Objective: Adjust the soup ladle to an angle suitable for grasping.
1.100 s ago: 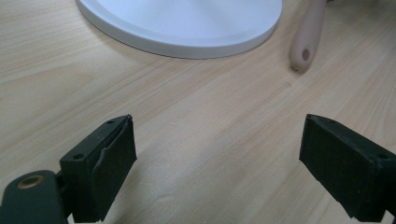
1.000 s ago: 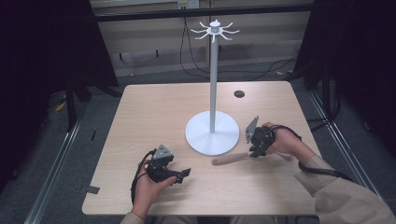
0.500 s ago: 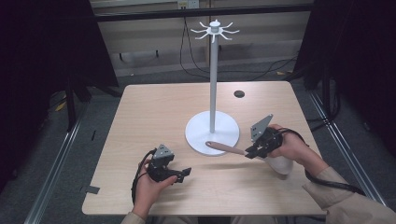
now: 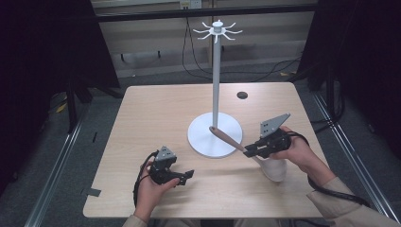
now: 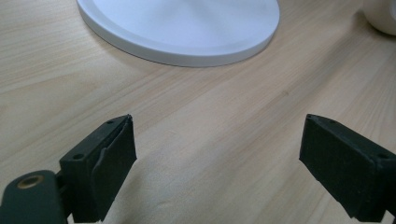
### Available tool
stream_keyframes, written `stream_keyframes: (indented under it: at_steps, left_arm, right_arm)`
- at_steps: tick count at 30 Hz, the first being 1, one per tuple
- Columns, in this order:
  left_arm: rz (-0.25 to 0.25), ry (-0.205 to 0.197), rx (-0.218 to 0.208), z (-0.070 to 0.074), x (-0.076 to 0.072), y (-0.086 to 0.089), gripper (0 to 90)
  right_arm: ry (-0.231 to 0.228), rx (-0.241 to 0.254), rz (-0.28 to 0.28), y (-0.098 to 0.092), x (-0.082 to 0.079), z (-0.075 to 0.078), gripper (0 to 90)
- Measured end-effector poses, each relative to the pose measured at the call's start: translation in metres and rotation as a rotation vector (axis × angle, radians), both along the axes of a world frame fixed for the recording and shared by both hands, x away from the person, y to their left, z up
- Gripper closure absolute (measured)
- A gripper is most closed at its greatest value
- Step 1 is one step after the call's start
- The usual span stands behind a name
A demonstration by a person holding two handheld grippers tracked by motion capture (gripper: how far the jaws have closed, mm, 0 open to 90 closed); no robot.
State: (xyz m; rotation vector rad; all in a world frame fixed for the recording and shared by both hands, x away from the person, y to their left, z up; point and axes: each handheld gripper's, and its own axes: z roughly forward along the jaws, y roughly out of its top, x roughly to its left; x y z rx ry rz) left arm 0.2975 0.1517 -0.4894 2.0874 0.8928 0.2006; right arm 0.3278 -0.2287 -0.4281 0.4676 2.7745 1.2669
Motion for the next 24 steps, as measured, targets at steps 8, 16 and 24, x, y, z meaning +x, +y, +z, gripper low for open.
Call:
stream_keyframes:
  at_steps: [8,16,24]
  left_arm:
    - [-0.004,0.003,-0.004,0.000,0.000,-0.001,10.6]
    - [-0.005,0.003,-0.006,0.000,0.000,-0.001,10.6]
    - [-0.005,0.003,-0.005,-0.001,0.000,-0.001,10.6]
  right_arm:
    - [-0.028,0.188,-0.056,-0.005,-0.004,0.008,79.6]
    - [-0.059,0.270,-0.094,-0.007,-0.007,0.010,79.6]
    - [-0.152,0.350,-0.193,-0.010,-0.007,0.020,79.6]
